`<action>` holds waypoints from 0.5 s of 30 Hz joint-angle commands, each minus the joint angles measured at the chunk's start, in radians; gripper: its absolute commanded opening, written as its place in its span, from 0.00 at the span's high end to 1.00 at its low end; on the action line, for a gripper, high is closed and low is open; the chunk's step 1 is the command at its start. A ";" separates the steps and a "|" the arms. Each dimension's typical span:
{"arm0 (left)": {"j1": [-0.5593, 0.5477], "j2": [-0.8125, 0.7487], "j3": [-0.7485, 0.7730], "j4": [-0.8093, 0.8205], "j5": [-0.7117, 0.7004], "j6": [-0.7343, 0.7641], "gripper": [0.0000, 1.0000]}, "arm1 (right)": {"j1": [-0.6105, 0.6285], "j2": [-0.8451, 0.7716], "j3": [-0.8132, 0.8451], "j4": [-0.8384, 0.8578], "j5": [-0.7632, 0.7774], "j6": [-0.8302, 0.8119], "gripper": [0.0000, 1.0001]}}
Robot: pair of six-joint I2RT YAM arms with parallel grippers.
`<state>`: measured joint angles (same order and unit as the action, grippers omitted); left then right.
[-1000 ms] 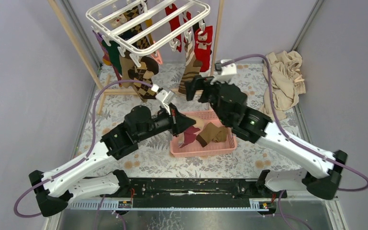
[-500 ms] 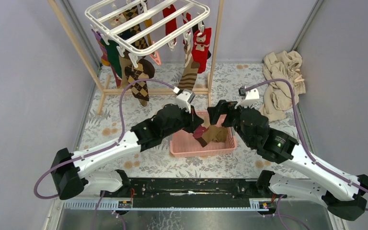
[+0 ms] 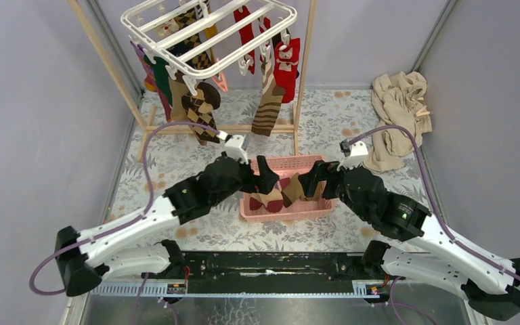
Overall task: Remove the socks clipped to the hanger
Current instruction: Place the sock in the bin.
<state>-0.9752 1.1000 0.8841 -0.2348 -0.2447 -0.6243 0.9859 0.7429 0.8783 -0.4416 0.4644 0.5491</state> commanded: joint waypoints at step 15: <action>-0.013 -0.252 -0.004 -0.255 0.064 -0.066 0.01 | -0.003 0.272 0.201 -0.254 -0.201 0.128 0.00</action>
<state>-0.9813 0.8528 0.8341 -0.3920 -0.2161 -0.6941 0.9855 1.0279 1.0035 -0.6605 0.3145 0.6975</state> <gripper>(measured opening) 0.986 0.993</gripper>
